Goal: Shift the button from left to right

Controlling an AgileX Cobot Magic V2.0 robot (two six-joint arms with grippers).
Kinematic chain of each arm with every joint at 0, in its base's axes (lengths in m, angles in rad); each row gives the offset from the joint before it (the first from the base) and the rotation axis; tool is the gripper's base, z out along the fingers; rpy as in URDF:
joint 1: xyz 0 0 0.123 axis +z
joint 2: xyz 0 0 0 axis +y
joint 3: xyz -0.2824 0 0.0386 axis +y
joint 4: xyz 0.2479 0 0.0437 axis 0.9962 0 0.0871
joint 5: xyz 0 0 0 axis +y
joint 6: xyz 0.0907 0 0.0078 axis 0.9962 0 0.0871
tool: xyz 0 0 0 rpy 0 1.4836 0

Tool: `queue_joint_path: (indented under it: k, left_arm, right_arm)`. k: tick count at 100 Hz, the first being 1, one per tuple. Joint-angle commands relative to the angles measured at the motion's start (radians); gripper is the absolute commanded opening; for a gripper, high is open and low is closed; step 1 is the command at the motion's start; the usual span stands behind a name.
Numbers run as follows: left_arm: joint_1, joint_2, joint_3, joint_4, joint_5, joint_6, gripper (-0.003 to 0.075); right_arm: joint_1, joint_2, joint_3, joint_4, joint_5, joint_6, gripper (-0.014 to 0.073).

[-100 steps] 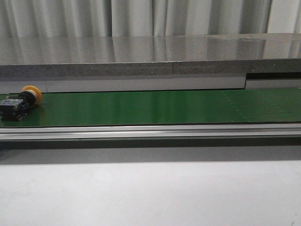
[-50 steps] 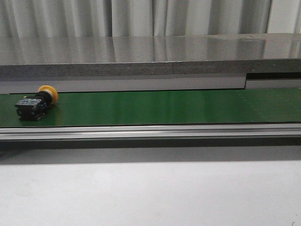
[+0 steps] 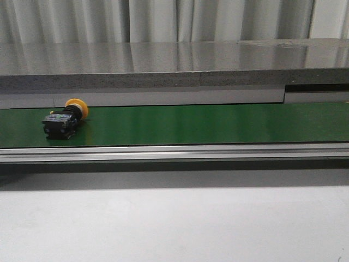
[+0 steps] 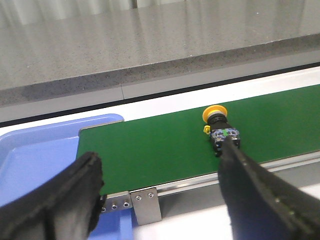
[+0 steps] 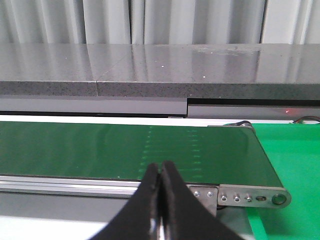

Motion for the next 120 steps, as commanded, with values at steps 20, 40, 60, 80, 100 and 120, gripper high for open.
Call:
queue_joint_path:
  k: [20, 40, 60, 80, 100, 120]
  left_arm:
    - [-0.009, 0.006, -0.027, -0.015, -0.072, -0.002, 0.0072]
    - [-0.009, 0.006, -0.027, -0.013, -0.072, -0.002, -0.0019]
    - [-0.009, 0.006, -0.027, -0.013, -0.072, -0.002, -0.0019]
    - [-0.009, 0.006, -0.027, -0.013, -0.072, -0.002, -0.0019]
    - [-0.009, 0.006, -0.027, -0.013, -0.072, -0.002, -0.0019]
    - [-0.009, 0.006, -0.027, -0.013, -0.072, -0.002, -0.0019]
  right_arm:
    - [0.004, -0.015, -0.019, -0.010, -0.075, 0.000, -0.0068]
    - [0.004, -0.015, -0.019, -0.010, -0.075, 0.000, -0.0068]
    - [0.004, -0.015, -0.019, -0.010, -0.120, 0.000, -0.0068]
    - [0.004, -0.015, -0.033, -0.010, -0.164, 0.000, -0.0068]
    - [0.004, 0.039, -0.156, 0.000, 0.005, 0.000, -0.0068]
    - [0.004, 0.206, -0.334, 0.041, 0.168, 0.000, -0.0068]
